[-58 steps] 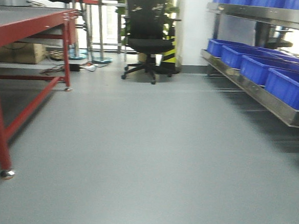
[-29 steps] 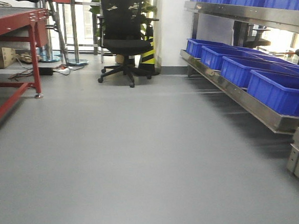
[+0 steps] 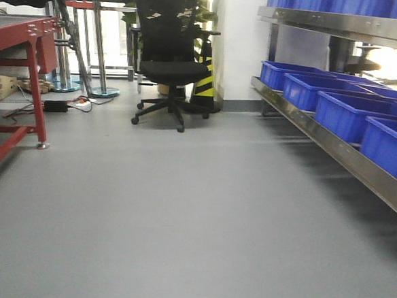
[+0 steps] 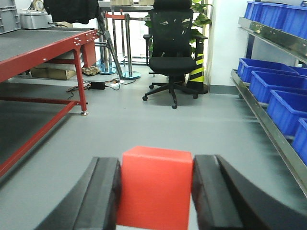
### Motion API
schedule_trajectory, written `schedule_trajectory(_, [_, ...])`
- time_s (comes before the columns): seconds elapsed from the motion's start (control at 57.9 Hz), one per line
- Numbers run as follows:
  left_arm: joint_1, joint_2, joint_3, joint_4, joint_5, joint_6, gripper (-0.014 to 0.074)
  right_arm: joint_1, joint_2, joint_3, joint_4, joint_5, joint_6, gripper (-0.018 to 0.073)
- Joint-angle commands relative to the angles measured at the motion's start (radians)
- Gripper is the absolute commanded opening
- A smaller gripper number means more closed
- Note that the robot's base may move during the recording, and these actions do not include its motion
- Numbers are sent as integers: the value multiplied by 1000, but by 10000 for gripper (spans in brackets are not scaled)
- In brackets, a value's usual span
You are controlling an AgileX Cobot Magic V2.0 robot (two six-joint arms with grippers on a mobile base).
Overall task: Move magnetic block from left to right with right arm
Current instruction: 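Drive the base away from the first table holding the cube, then drive the base past the chair to the second grey table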
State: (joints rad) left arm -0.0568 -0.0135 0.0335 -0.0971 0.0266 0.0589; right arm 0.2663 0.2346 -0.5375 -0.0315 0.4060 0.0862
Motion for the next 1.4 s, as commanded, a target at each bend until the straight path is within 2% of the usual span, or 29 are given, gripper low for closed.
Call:
schedule_trajectory(0.0, [-9,-14,8,-5,-83,-7,-126,-3,12,-26,-1,-90,-10,204])
schedule_trajectory(1.382, [-6,-8,8,-5,-83,-7,-126,-3,14,-26,-1,-84,-10,204])
